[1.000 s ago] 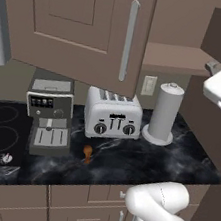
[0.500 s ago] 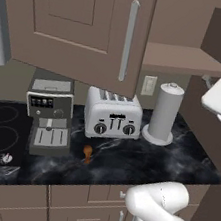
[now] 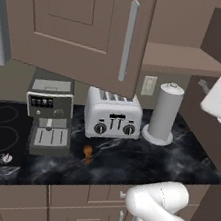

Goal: Retrieve the tupperware from the cabinet, then place the raw meat into the tupperware to avoid contamination.

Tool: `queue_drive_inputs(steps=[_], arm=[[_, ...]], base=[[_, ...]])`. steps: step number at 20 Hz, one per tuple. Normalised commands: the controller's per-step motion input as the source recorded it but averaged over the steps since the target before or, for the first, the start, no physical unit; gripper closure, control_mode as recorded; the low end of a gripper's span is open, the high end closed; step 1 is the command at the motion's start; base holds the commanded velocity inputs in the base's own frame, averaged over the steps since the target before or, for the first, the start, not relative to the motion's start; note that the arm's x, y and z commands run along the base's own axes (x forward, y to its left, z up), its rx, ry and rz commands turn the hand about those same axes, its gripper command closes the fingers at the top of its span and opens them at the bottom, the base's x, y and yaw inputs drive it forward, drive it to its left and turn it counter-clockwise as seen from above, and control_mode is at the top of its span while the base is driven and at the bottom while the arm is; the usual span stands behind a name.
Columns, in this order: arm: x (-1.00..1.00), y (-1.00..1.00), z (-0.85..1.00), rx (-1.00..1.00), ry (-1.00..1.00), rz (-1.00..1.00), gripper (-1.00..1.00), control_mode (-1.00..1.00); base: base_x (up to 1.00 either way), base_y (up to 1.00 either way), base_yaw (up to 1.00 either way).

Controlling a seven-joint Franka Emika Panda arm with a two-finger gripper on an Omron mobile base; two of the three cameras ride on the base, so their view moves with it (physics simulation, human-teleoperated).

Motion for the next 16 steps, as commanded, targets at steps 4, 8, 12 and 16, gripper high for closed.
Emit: queue_drive_inputs(steps=[4,8,12,16], arm=[[0.19,0.02,0.00,-0.07,0.00,0.01,-1.00,-1.00],[0.21,0.08,-0.04,-0.03,0.00,0.02,-1.00,-1.00],[0.15,0.09,-0.03,-0.01,0.00,0.04,-1.00,-1.00],[0.08,0.03,-0.03,0.00,0.00,0.08,-1.00,-1.00]], base=[[0.00,0.00,0.00],[0.00,0.00,0.00],[0.00,0.00,0.00],[0.00,0.00,0.00]])
